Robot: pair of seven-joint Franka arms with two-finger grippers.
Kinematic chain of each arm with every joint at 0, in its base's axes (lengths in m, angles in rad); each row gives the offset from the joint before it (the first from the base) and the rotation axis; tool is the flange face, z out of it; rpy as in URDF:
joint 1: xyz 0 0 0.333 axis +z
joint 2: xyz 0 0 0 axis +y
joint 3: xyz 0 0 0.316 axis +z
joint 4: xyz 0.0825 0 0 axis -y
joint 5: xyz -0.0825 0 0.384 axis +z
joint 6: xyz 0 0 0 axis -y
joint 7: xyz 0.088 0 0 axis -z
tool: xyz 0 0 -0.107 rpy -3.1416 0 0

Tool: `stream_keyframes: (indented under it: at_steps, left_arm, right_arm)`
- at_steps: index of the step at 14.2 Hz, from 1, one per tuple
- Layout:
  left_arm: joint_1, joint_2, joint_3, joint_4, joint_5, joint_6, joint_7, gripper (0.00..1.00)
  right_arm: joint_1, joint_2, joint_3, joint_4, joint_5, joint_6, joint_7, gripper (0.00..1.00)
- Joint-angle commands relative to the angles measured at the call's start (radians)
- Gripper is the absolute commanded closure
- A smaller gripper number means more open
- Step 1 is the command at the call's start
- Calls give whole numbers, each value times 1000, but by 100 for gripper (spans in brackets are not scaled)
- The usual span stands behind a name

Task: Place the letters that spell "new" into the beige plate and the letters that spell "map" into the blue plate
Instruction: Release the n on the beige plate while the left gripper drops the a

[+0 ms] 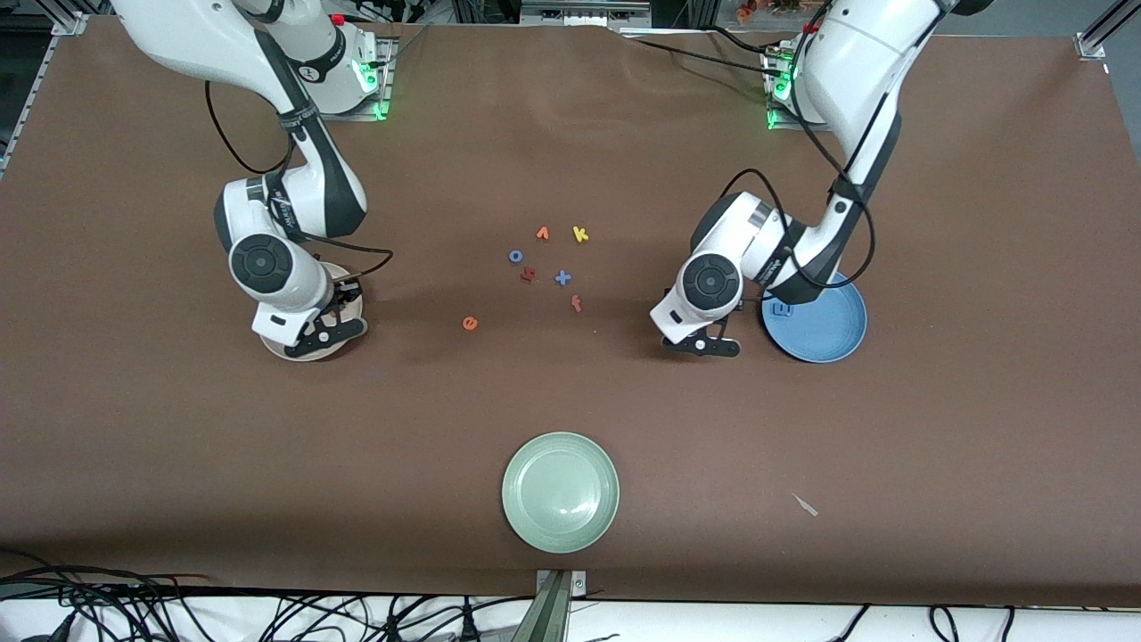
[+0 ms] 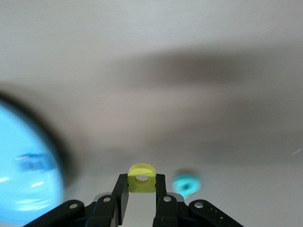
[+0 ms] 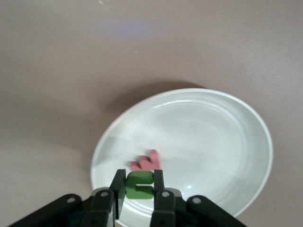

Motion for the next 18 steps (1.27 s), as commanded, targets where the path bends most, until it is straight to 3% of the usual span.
stream_keyframes:
  at_steps: [1, 4, 5, 6, 7, 8, 9, 12, 16, 18]
  left_arm:
    - [64, -43, -1, -11, 86, -122, 152, 98]
    - [124, -43, -1, -28, 152, -152, 262, 92]
    - [143, -37, -2, -38, 186, -149, 263, 90]
    - [156, -29, -1, -45, 232, -146, 263, 82]
    - [176, -23, -4, -46, 269, -146, 266, 68]
    - [189, -24, -8, -48, 269, -146, 271, 27]
    - [187, -27, -10, -46, 264, -146, 271, 0]
    - [184, -38, -57, -32, 205, -155, 251, 0]
    - [177, -47, -92, -32, -8, -127, 197, 0]
    - [175, -47, -128, -45, -45, -72, 141, 0]
  right_arm:
    - [-10, -3, -7, -3, 12, 3, -39, 0]
    - [-7, -8, 16, 12, 21, -8, -7, 0]
    - [-7, -8, 30, 23, 60, -11, 32, 0]
    - [1, -8, 41, 34, 96, -12, 68, 0]
    - [10, -5, 50, 40, 111, -8, 110, 0]
    - [19, 3, 65, 54, 111, 0, 179, 0]
    - [36, 29, 79, 78, 111, 2, 253, 0]
    - [93, 95, 87, 143, 117, 8, 393, 0]
    - [144, 165, 87, 215, 238, 64, 442, 0]
    - [165, 196, 87, 259, 263, 63, 480, 0]
